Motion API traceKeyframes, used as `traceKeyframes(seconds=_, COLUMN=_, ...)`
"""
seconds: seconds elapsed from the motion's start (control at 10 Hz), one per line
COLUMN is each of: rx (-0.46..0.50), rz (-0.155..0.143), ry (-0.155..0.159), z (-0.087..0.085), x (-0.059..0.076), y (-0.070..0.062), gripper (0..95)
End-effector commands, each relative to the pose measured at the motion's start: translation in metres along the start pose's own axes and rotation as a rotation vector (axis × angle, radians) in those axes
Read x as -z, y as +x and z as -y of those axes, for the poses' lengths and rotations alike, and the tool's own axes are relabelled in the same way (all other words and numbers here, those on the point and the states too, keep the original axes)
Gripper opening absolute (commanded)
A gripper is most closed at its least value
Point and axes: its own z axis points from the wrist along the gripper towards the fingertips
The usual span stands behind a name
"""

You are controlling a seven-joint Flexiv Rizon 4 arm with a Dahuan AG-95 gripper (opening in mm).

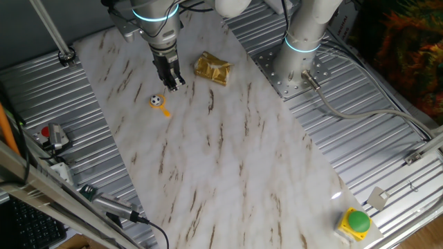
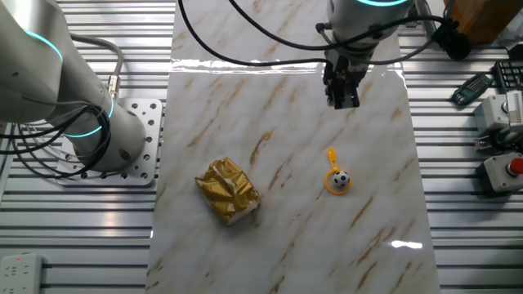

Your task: Remove the bubble ring from the ball

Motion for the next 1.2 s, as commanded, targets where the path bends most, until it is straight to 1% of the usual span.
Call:
traceKeyframes(seconds=0.1, rx=-0.006, rz=0.002, ry=0.002, z=0.000, x=0.000, y=0.000, gripper=0.0)
traceKeyframes(seconds=0.4, rx=0.001, rz=-0.006, ry=0.002, z=0.000, x=-0.001, y=0.001, gripper=0.0)
traceKeyframes(seconds=0.6, rx=0.036, rz=-0.002, ry=0.000, z=0.001, x=-0.003, y=0.005, gripper=0.0)
traceKeyframes(seconds=0.7, rx=0.105, rz=0.000, ry=0.002, z=0.001, x=-0.003, y=0.007, gripper=0.0)
traceKeyframes(seconds=0.8, rx=0.244, rz=-0.001, ry=0.003, z=0.000, x=-0.004, y=0.005, gripper=0.0)
traceKeyframes(seconds=0.9, rx=0.323, rz=-0.003, ry=0.019, z=-0.006, x=-0.007, y=0.003, gripper=0.0)
traceKeyframes(seconds=1.0, rx=0.401, rz=-0.005, ry=0.023, z=-0.016, x=-0.014, y=-0.001, gripper=0.0)
traceKeyframes(seconds=1.1, rx=0.530, rz=-0.020, ry=0.049, z=-0.026, x=-0.029, y=-0.007, gripper=0.0)
traceKeyframes(seconds=1.2, rx=0.624, rz=-0.026, ry=0.053, z=-0.025, x=-0.041, y=-0.012, gripper=0.0)
